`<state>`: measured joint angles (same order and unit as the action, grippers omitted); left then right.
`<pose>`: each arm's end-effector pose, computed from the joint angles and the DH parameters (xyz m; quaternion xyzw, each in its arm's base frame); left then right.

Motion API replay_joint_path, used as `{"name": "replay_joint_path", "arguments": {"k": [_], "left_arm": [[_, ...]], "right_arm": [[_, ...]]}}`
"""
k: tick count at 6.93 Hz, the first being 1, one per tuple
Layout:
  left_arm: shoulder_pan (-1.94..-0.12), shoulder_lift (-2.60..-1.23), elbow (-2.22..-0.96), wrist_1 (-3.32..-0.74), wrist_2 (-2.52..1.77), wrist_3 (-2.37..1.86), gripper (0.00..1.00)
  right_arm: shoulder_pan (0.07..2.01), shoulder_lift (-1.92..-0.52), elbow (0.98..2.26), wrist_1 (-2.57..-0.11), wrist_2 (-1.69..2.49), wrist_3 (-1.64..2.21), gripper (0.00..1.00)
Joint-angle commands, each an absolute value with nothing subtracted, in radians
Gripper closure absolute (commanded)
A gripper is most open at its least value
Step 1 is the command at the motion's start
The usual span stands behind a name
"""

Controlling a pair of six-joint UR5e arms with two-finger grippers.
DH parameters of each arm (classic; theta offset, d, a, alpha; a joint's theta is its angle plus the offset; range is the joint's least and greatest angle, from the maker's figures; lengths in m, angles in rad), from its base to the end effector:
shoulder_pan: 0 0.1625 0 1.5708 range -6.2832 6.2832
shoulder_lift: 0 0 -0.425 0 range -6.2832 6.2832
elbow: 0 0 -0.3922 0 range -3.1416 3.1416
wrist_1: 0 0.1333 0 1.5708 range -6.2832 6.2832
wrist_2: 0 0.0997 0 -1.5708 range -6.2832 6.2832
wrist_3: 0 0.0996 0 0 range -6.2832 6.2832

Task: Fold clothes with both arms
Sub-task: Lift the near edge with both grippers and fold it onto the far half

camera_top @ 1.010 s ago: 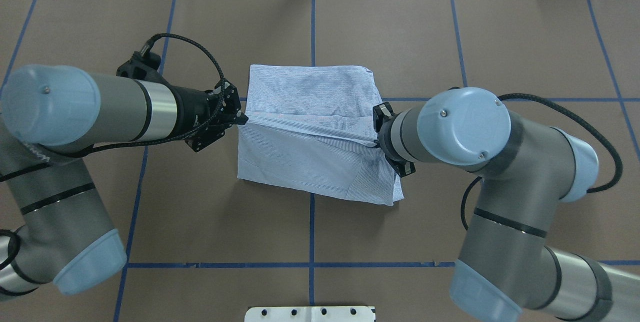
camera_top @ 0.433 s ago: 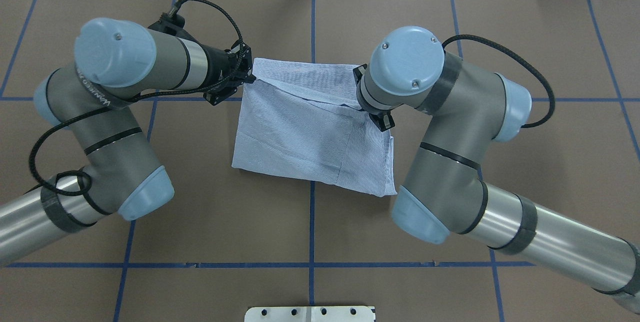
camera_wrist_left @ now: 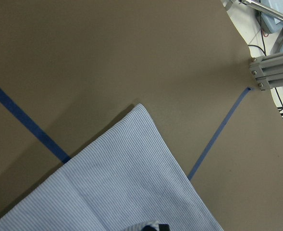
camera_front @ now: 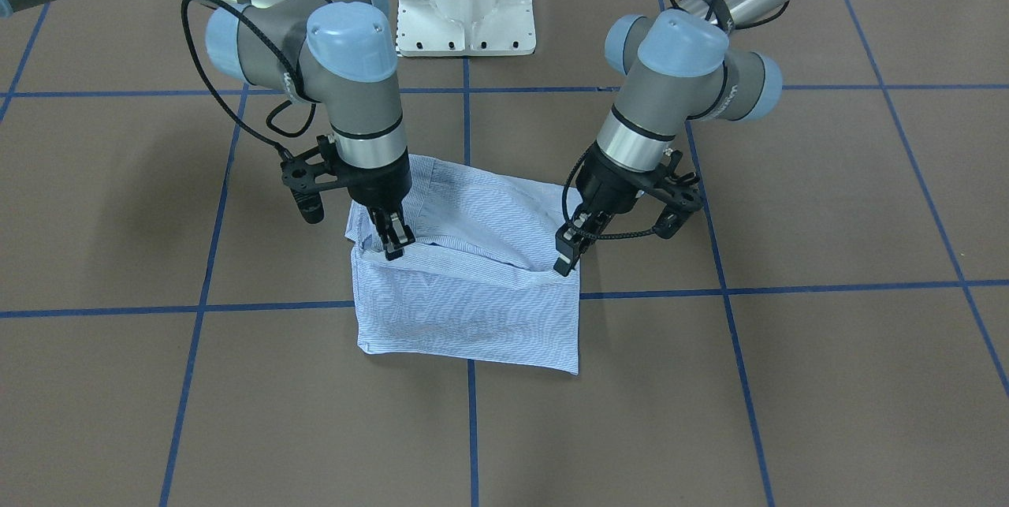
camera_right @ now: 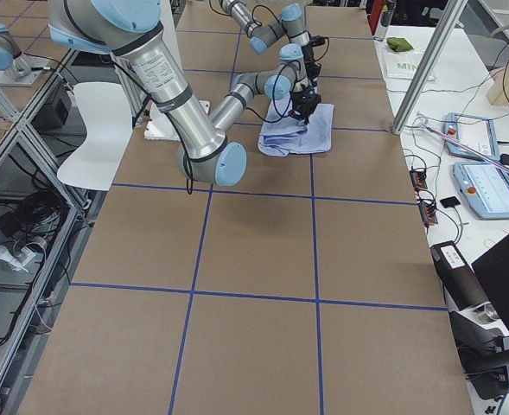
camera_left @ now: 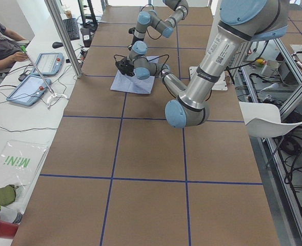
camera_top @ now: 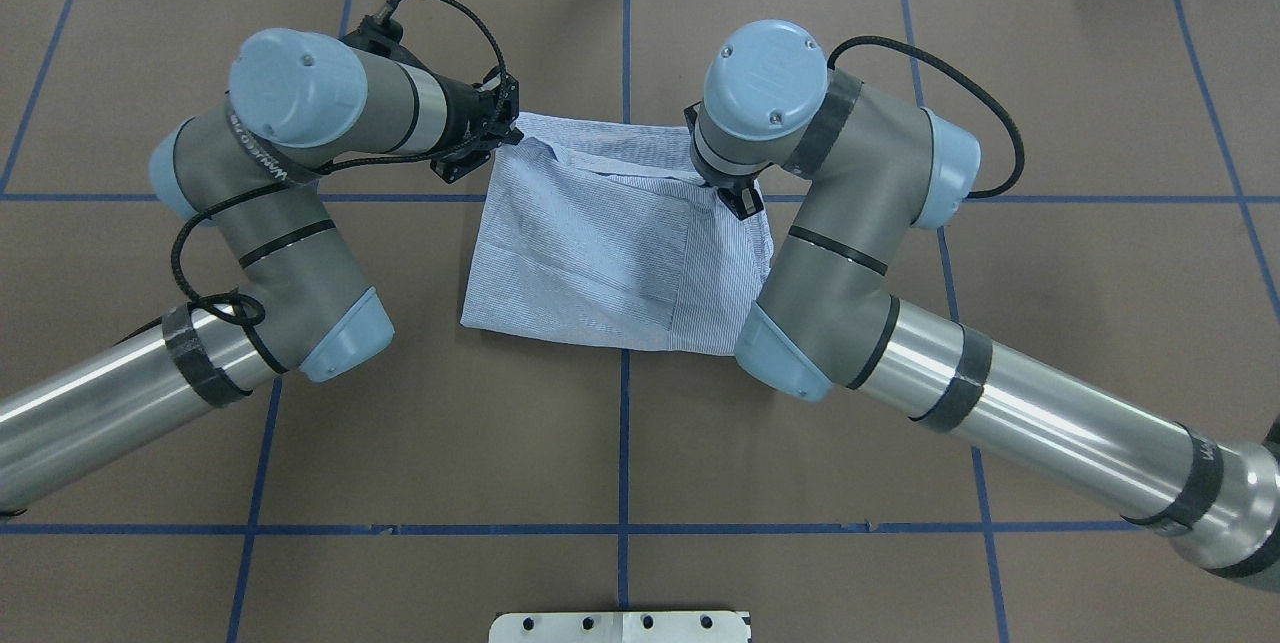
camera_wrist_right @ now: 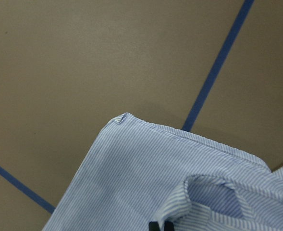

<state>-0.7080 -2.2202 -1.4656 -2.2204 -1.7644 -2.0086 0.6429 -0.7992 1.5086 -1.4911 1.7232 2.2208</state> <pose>0.4728 -0.5550 0.2412 -0.0039 0.5651 -0.4006 0.7212 -0.5166 -0.5347 0.2103 -0.0716 -0.3830 0.5311 0.7524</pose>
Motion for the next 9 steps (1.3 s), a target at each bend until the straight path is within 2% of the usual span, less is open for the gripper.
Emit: {"name": "replay_joint_path", "arguments": {"k": [1, 4, 6, 7, 8, 9], "left_arm": [[-0.719, -2.281, -1.289, -2.357, -1.759, -2.0, 1.0], [-0.739, -2.324, -1.223, -2.362, -1.759, -1.979, 1.0], [-0.752, -2.361, -1.088, -2.454, -1.732, -1.938, 1.0], [-0.758, -2.364, -1.053, -2.465, -1.697, -1.846, 0.37], [-0.767, -2.382, -1.04, -2.464, -1.694, -1.798, 0.01], [-0.787, -2.384, -1.039, -2.464, -1.697, -1.793, 0.01]], "right_arm": [[0.679, -0.698, 1.32, -1.432, 1.746, 2.137, 1.0], [0.713, -0.675, 1.227, -1.388, 1.772, 2.074, 1.0], [0.716, -0.675, 1.168, -1.313, 1.772, 2.068, 1.0], [0.735, -0.676, 1.152, -1.31, 1.773, 2.044, 0.89], [0.756, -0.667, 1.151, -1.31, 1.792, 1.995, 0.01], [0.817, -0.667, 1.144, -1.309, 1.895, 1.964, 0.0]]}}
